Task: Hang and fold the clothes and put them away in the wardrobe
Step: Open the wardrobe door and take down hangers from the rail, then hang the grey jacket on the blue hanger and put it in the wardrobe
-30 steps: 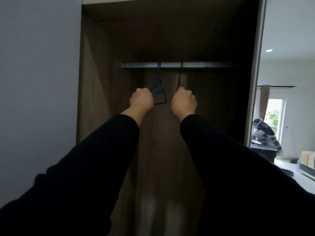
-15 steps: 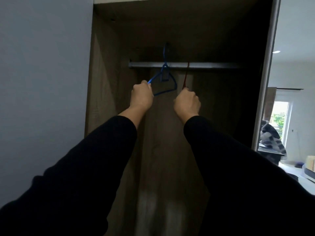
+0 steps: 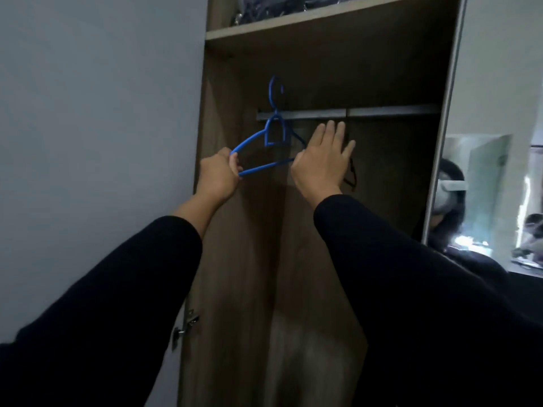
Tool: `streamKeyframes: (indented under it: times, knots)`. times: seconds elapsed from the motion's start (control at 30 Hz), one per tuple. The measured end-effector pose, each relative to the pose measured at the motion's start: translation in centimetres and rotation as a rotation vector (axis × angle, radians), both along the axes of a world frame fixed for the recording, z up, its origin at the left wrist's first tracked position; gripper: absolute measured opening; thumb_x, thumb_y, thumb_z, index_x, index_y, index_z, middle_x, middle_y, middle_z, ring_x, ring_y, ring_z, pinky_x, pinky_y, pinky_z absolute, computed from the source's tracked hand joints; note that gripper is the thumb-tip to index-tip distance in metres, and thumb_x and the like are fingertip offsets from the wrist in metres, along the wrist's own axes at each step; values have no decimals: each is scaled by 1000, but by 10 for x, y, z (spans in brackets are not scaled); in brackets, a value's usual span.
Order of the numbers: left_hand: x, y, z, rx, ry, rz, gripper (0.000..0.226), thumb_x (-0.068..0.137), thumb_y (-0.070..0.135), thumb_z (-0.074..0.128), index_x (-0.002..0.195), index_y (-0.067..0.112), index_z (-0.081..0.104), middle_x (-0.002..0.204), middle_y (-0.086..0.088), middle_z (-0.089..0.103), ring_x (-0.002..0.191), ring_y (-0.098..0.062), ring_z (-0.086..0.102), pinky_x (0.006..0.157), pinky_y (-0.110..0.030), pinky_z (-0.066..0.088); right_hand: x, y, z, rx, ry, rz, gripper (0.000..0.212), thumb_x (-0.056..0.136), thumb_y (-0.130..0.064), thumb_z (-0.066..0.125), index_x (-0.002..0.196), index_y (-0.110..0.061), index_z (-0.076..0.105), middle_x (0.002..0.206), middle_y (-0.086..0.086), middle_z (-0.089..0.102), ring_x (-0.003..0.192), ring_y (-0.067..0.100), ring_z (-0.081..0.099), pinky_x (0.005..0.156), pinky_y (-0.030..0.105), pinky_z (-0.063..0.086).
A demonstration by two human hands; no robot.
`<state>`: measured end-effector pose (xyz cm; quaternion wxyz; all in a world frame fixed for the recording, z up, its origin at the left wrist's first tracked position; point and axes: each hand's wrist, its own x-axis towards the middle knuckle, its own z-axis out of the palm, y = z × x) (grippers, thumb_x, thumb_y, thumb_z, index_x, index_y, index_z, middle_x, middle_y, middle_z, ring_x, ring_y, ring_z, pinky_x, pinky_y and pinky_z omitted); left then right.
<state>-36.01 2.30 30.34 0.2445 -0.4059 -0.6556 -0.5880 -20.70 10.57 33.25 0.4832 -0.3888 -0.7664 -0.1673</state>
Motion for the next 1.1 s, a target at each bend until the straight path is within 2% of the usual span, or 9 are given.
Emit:
streamKeyframes:
  times: [0.13, 0.23, 0.33, 0.4, 0.47, 0.63, 0.87, 1.0, 1.1]
  knots:
    - [-11, -45, -6, -67, -16, 58, 27, 100, 25, 36, 91, 13, 59, 94, -17, 71, 84, -33, 69, 81, -45, 55, 0, -29, 0, -56, -15, 158, 63, 97, -25, 36, 151, -2, 12, 159, 14, 9, 148, 30, 2, 119, 49, 11]
    - [-2, -86, -8, -64, -63, 16, 26, 102, 19, 33, 94, 12, 57, 94, -17, 68, 81, -31, 68, 78, -38, 57, 0, -51, -2, -79, 17, 280, 62, 97, -22, 38, 151, -3, 14, 159, 13, 12, 147, 29, 6, 118, 47, 15]
    - [14, -128, -19, -49, -146, -81, 27, 103, 15, 30, 91, 11, 54, 82, -7, 63, 54, -5, 66, 55, -15, 52, 2, -76, -11, -101, 16, 352, 62, 97, -21, 41, 150, -4, 14, 159, 12, 13, 147, 28, 8, 118, 46, 17]
    - [24, -160, -29, -75, -188, -111, 31, 103, 16, 30, 82, 18, 53, 75, 1, 64, 48, 2, 64, 56, -17, 51, 6, -95, -20, -125, 1, 381, 63, 97, -20, 41, 151, -4, 13, 159, 13, 12, 147, 29, 7, 118, 46, 16]
    - [36, -198, -39, -150, -218, -113, 32, 103, 19, 31, 81, 22, 53, 65, 7, 67, 50, 4, 64, 63, -22, 49, 7, -115, -29, -148, -16, 403, 61, 99, -19, 39, 151, -3, 11, 159, 13, 11, 148, 29, 6, 118, 47, 15]
    - [76, -296, -60, -329, -285, -58, 31, 103, 22, 32, 81, 24, 54, 64, 12, 65, 58, 3, 66, 67, -23, 47, 10, -172, -49, -214, 8, 491, 55, 100, -18, 35, 150, -7, 15, 158, 9, 18, 147, 26, 9, 114, 56, 12]
    - [150, -418, -80, -385, -429, 105, 29, 103, 28, 34, 85, 23, 56, 81, 6, 63, 80, -11, 67, 76, -28, 50, 37, -262, -86, -220, -61, 721, 38, 100, -23, 40, 135, -8, 39, 132, 16, 51, 126, 33, 43, 110, 56, 17]
    - [190, -477, -83, -389, -448, 286, 26, 101, 30, 38, 90, 21, 60, 87, 5, 61, 87, -11, 61, 79, -28, 51, 57, -304, -99, -257, -70, 973, 30, 101, -23, 36, 118, -1, 49, 119, 21, 54, 109, 37, 51, 92, 42, 35]
    - [216, -517, -88, -326, -434, 474, 22, 99, 28, 44, 93, 18, 63, 89, 2, 61, 87, -14, 59, 77, -29, 50, 69, -340, -107, -312, -136, 1147, 29, 102, -24, 36, 113, -1, 50, 110, 19, 56, 99, 35, 52, 75, 34, 32]
